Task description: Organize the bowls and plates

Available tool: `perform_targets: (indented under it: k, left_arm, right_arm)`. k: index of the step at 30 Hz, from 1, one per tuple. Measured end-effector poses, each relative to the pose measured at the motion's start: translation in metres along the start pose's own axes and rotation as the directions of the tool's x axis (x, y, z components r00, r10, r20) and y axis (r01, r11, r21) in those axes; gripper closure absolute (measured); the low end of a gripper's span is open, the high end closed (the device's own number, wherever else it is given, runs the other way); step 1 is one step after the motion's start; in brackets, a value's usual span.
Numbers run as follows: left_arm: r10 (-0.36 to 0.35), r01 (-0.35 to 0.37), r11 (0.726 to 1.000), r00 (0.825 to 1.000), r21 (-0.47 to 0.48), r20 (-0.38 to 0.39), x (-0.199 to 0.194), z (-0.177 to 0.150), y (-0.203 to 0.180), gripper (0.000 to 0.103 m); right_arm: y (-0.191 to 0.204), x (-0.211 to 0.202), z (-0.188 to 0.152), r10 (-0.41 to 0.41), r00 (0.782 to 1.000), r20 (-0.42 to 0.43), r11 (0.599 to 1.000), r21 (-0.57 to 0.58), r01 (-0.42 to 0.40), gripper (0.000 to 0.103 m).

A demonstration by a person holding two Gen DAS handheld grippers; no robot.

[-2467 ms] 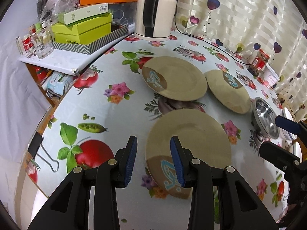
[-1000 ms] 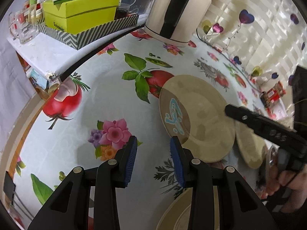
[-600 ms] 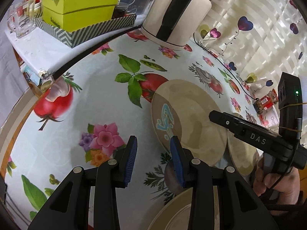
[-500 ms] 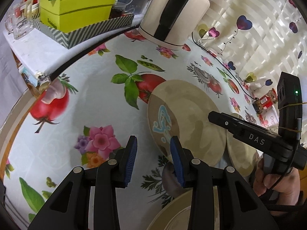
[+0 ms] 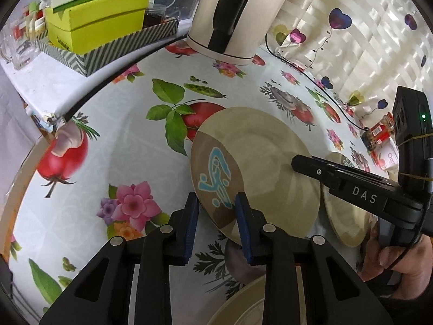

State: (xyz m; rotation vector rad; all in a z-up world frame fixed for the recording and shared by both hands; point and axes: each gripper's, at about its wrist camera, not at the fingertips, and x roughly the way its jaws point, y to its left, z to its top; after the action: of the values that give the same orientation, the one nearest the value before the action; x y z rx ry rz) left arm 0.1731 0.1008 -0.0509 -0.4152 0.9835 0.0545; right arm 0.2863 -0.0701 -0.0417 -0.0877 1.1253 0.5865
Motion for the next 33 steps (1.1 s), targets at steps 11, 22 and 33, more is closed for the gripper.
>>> perform_targets:
  k: [11, 22, 33]
  left_arm:
    - [0.052, -0.053, 0.998, 0.998, 0.022, 0.045, -0.030, -0.002, -0.005, 0.074]
    - [0.065, -0.067, 0.997, 0.996, 0.041, 0.062, -0.055, -0.012, -0.015, 0.074]
    - [0.070, -0.074, 0.995, 0.996, 0.062, 0.064, -0.073, -0.031, -0.025, 0.074]
  right_arm:
    - [0.015, -0.018, -0.004, 0.022, 1.000, 0.014, 1.000, -0.017, -0.022, 0.076]
    - [0.025, -0.050, -0.013, 0.029, 0.999, 0.043, 0.999, -0.027, -0.028, 0.076]
    - [0.030, -0.073, -0.038, 0.020, 0.999, 0.040, 1.000, -0.020, -0.019, 0.076]
